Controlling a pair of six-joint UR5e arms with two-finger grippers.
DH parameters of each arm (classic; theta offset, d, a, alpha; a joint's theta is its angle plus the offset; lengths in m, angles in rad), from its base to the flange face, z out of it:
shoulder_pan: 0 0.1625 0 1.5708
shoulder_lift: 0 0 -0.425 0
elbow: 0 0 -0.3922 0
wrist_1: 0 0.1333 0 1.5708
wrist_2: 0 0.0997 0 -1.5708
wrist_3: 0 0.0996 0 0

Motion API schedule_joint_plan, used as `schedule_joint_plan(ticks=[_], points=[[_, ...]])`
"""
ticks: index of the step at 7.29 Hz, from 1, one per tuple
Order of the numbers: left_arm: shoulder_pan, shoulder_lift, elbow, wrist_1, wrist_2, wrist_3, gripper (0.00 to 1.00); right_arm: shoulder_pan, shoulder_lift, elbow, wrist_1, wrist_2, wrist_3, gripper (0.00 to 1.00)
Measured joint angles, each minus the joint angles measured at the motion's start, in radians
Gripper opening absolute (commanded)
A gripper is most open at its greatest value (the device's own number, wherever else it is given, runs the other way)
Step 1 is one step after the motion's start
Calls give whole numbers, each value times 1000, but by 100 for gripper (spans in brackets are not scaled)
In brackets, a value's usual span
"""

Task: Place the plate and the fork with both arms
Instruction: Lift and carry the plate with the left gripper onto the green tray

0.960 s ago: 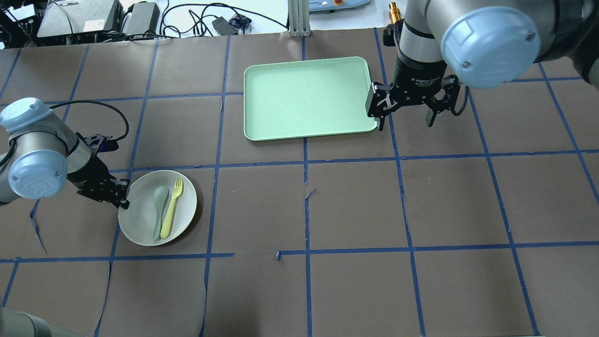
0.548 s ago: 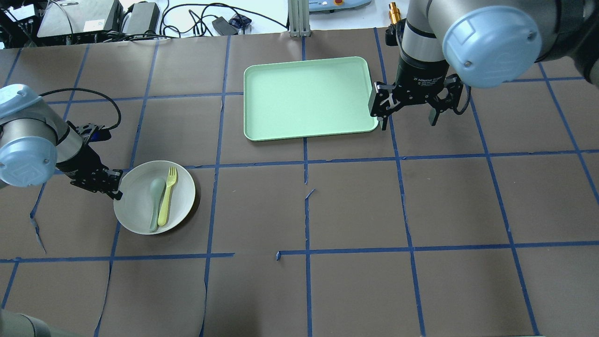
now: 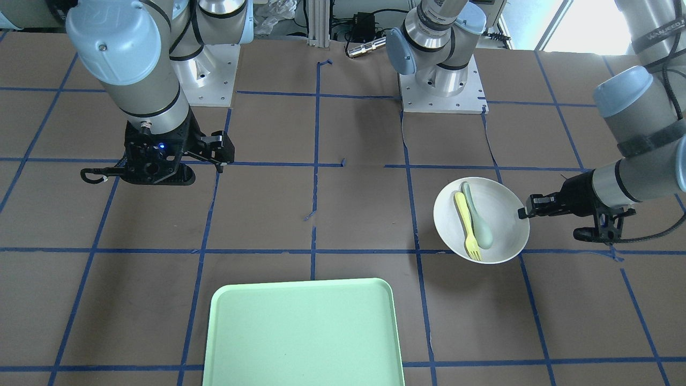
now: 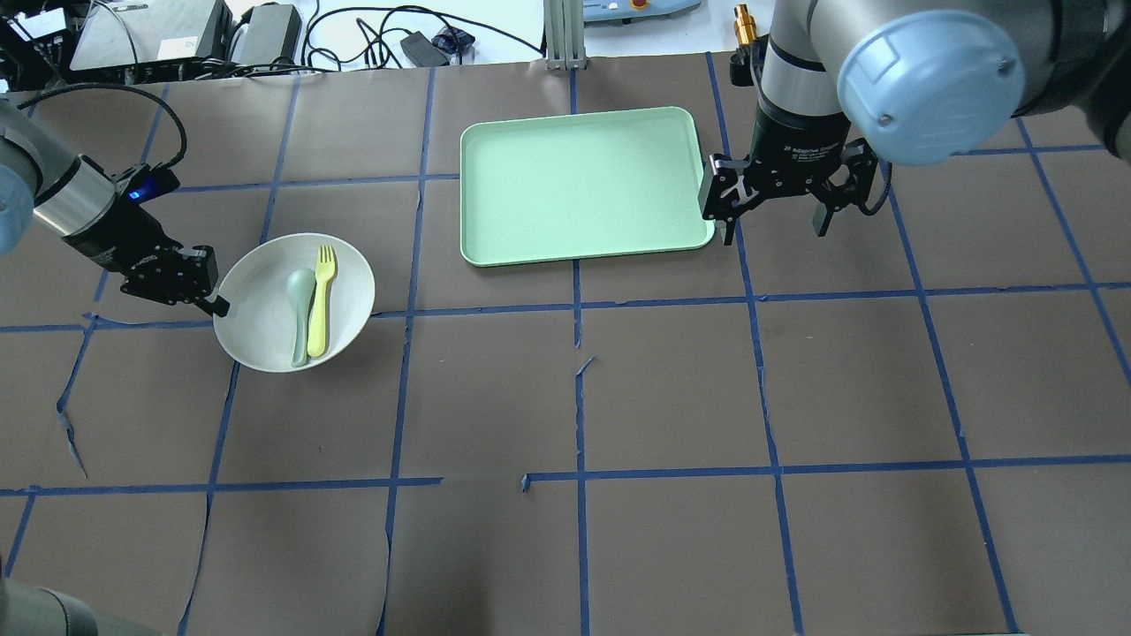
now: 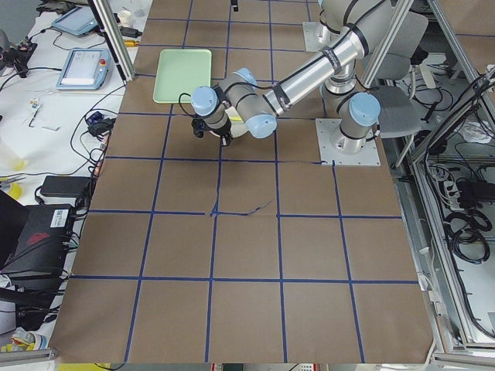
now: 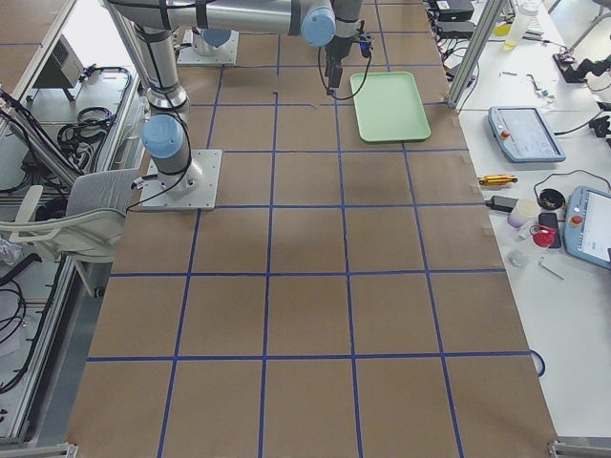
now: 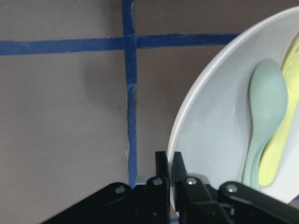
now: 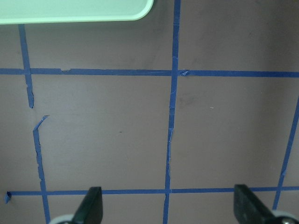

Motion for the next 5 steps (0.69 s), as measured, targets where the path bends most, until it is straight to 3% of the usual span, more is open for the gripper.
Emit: schedule_joint_plan(ticks=[2, 5], points=[[-112, -28, 73, 12, -117, -152, 0, 0, -1, -1, 0, -1, -1, 100], [-315, -172, 247, 120, -216, -362, 0, 0, -2, 0, 1, 0, 0, 100]])
